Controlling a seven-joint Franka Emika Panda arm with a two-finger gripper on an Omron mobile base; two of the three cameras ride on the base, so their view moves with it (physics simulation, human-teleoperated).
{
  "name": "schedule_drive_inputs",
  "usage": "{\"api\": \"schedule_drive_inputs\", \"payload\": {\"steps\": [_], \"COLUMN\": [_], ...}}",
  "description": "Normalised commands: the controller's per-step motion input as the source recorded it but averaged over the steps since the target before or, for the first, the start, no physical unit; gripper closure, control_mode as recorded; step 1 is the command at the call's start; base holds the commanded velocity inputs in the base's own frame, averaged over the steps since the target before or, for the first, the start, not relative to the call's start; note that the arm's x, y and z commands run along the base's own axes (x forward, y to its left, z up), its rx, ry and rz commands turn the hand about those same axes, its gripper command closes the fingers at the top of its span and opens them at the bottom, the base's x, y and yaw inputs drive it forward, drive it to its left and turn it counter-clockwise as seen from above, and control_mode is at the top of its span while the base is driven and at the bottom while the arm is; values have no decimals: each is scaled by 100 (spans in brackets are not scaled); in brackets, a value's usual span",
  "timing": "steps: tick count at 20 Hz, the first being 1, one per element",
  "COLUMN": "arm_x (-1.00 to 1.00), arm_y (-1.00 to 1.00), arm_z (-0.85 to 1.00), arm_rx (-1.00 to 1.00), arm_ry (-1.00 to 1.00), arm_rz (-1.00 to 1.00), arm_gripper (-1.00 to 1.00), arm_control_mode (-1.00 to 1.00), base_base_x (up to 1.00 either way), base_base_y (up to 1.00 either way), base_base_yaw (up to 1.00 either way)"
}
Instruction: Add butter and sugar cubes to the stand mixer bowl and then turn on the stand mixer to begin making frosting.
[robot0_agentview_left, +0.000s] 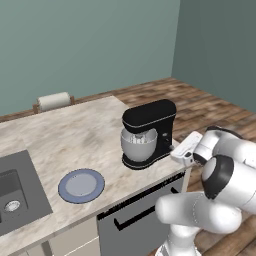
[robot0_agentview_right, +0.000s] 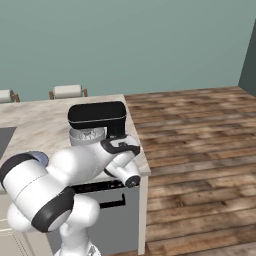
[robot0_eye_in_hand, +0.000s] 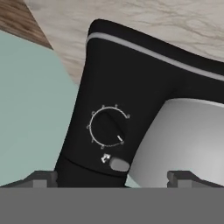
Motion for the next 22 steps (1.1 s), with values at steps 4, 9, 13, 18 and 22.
{"api": "schedule_drive_inputs", "payload": {"steps": [4, 9, 13, 18, 22], "arm_x": [0, 7, 29, 27, 9], "arm_y": [18, 10, 0, -2, -1], "arm_z": [0, 0, 0, -4, -15], "arm_rx": [0, 0, 0, 0, 0], "arm_ry": [0, 0, 0, 0, 0], "arm_rz": [-11, -4, 0, 0, 0], "arm_gripper": [-100, -100, -100, -100, -100], "arm_control_mode": [-100, -100, -100, -100, -100], "base_base_x": [0, 0, 0, 0, 0], "base_base_y": [0, 0, 0, 0, 0], "base_base_yaw": [0, 0, 0, 0, 0]}}
